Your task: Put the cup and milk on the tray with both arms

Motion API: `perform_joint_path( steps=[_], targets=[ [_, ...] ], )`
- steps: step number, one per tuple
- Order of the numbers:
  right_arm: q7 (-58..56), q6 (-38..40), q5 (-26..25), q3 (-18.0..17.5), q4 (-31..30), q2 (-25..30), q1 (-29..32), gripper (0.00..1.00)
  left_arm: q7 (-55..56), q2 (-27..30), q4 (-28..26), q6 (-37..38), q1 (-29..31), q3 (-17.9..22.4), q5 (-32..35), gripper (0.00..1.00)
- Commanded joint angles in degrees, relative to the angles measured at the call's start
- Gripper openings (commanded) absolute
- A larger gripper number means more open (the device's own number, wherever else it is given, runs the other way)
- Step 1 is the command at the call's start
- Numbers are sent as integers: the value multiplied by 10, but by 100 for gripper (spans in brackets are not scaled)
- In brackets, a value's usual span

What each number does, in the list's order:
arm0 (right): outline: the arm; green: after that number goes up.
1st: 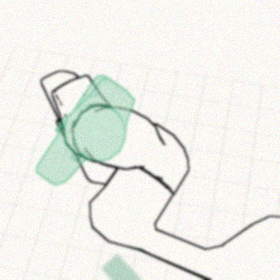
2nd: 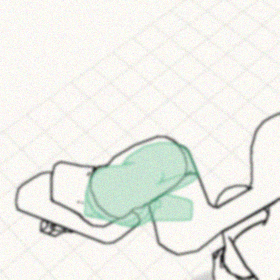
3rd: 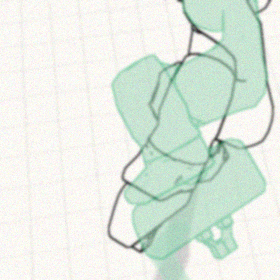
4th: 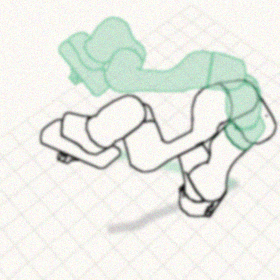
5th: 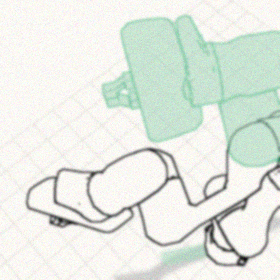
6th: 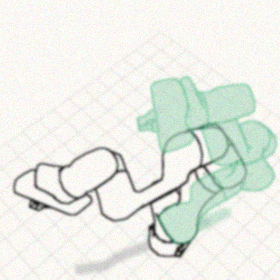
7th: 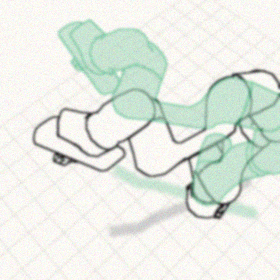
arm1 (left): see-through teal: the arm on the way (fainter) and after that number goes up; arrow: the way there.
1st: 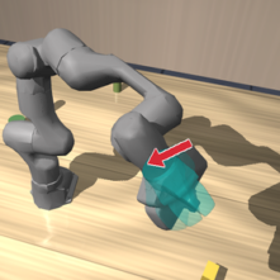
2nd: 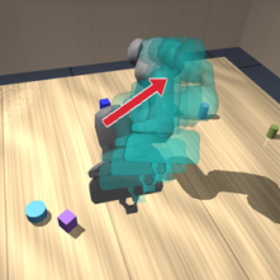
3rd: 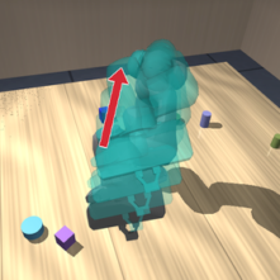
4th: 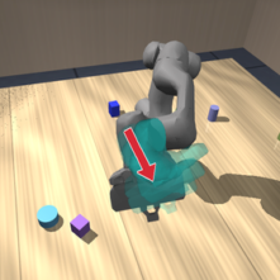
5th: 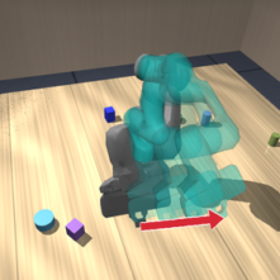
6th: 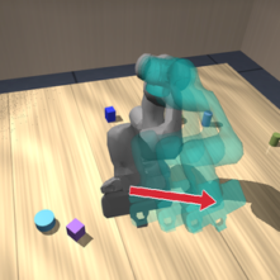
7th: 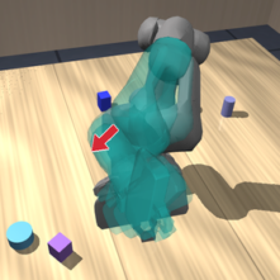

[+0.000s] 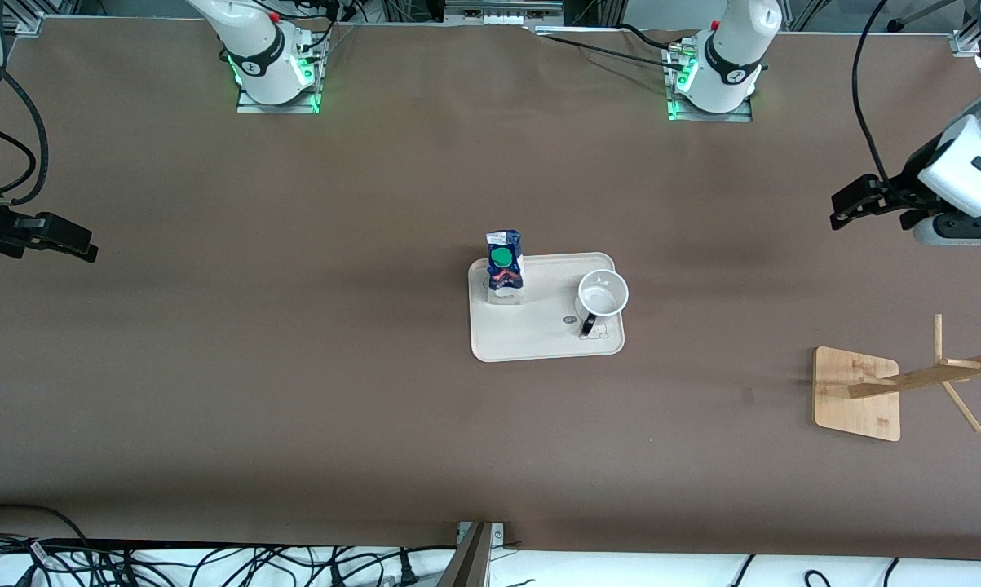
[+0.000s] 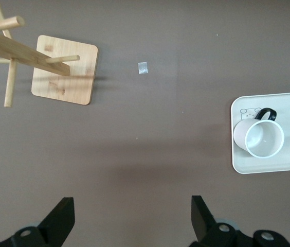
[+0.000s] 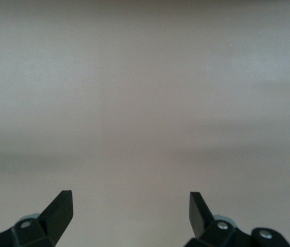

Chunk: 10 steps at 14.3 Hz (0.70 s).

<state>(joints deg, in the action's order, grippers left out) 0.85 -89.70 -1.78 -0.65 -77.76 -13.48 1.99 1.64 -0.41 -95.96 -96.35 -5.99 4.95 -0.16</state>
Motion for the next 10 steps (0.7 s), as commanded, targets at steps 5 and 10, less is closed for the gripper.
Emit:
perform_joint_path(
  steps=[5, 10],
  targets=[
    [-2, -12, -10, 4, -40, 28, 2, 100, -17, -5, 20, 6, 43, -48, 11, 100],
    [-4, -57, -10, 4, -112, 72, 3, 100, -16, -6, 19, 3, 43, -46, 11, 100]
  ],
)
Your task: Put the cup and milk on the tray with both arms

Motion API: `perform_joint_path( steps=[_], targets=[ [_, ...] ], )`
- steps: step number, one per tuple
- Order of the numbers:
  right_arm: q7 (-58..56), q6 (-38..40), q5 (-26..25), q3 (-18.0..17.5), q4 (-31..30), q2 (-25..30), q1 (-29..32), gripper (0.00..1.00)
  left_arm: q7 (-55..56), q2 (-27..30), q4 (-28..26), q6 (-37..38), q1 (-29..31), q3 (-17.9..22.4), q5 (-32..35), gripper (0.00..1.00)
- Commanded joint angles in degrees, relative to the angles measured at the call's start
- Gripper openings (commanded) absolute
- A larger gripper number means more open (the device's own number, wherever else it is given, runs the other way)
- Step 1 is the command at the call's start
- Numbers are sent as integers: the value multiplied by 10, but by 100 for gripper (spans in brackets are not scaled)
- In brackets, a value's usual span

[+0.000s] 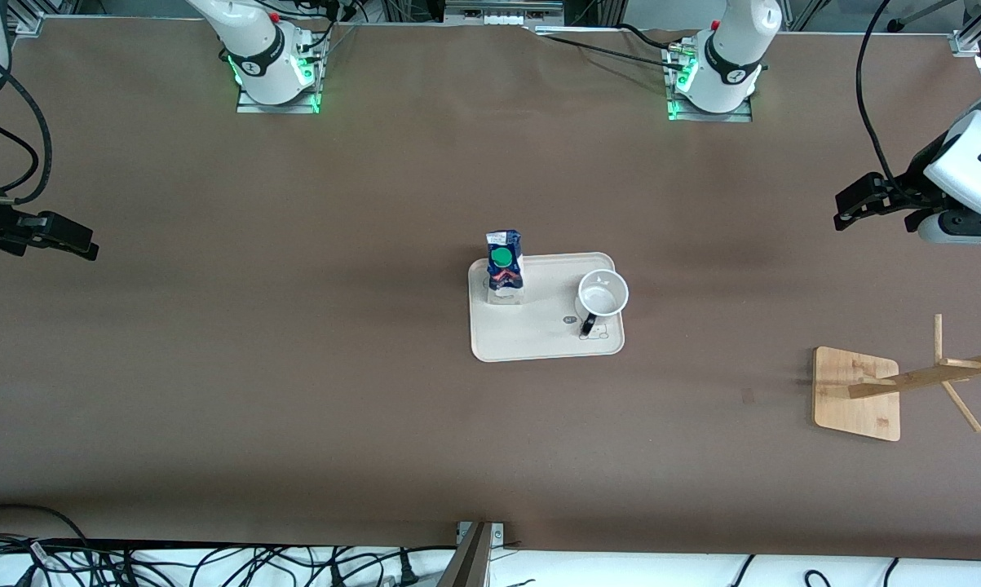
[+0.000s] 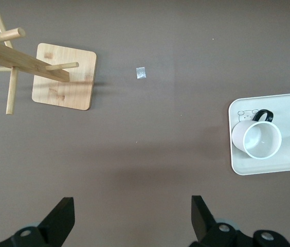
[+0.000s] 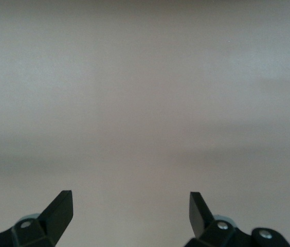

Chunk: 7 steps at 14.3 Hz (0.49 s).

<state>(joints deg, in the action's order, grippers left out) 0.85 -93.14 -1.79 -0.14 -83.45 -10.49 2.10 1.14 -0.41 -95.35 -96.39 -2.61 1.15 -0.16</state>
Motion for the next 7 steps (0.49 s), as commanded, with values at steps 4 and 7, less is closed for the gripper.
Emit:
perform_joint_path(
  steps=[4, 7],
  targets=[
    [-6, -14, -10, -1, -44, 36, 1, 100, -11, -6, 14, -2, 12, -5, 12, 100],
    [-6, -14, -9, -1, -42, 35, 0, 100, -11, -9, 14, -2, 16, -5, 10, 100]
  ],
)
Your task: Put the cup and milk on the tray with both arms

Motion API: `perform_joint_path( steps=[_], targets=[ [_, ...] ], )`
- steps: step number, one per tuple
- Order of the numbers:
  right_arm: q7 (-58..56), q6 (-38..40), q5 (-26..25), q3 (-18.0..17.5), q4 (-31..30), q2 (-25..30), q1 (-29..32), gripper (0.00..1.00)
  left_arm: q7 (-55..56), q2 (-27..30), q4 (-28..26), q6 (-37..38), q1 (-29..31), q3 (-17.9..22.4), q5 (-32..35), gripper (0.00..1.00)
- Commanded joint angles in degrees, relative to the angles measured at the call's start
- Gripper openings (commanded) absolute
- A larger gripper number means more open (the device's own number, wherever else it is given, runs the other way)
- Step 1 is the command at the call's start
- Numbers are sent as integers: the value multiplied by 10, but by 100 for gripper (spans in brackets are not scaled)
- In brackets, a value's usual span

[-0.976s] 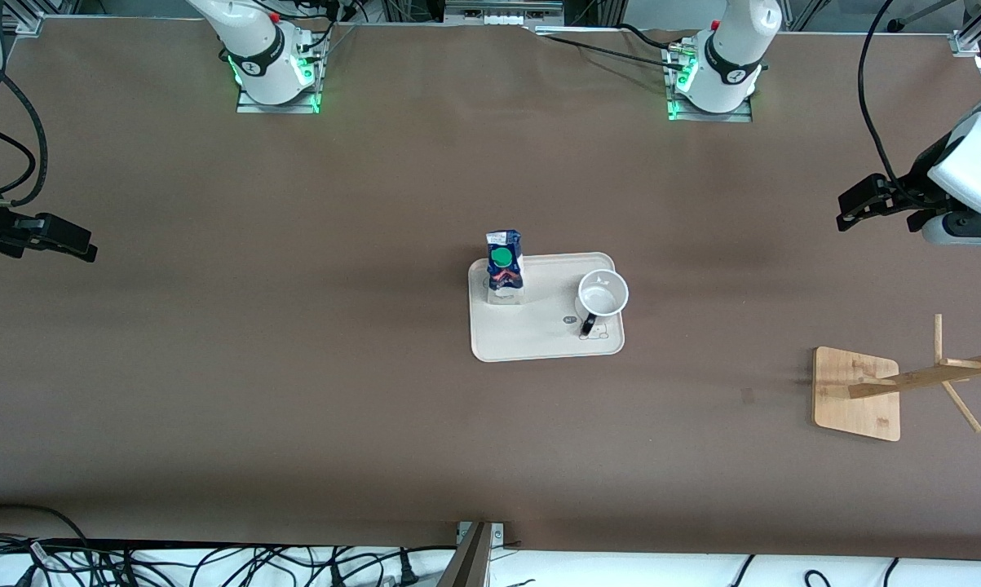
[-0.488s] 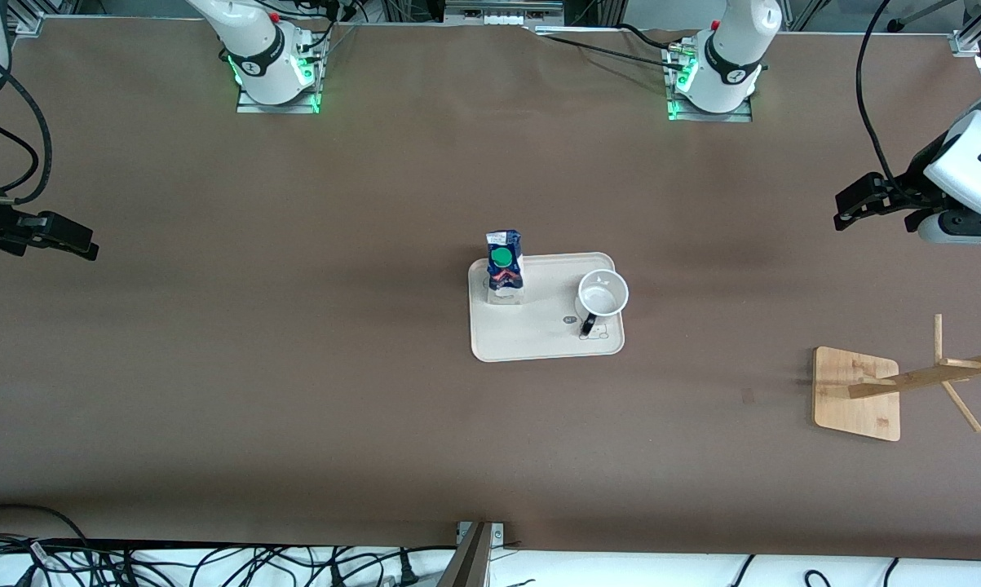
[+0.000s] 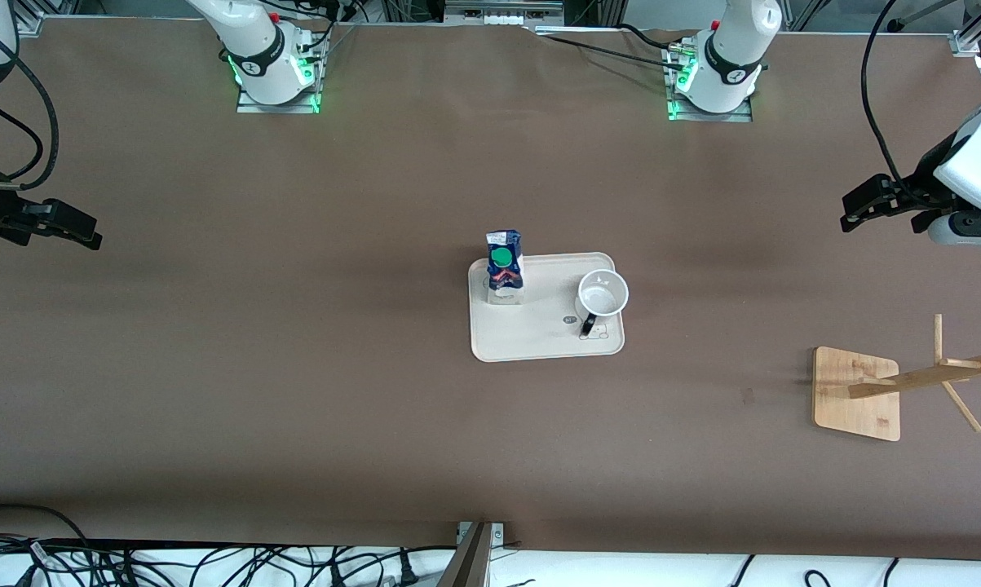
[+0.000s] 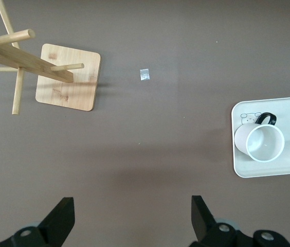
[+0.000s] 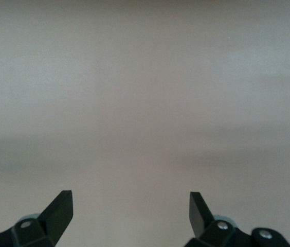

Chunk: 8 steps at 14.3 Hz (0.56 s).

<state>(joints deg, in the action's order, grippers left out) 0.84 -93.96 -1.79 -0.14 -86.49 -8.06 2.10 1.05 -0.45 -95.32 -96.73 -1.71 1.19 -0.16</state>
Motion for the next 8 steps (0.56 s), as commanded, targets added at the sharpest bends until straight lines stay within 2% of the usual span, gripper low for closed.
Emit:
perform_joint_path(
  steps=[1, 8],
  targets=[
    [-7, -5, -10, -1, -11, 11, -1, 100, -10, -14, 15, 1, 7, -6, 10, 100],
    [-6, 40, -4, 2, 10, 10, 4, 100, -10, -20, 22, 4, 7, -9, 11, 100]
  ],
)
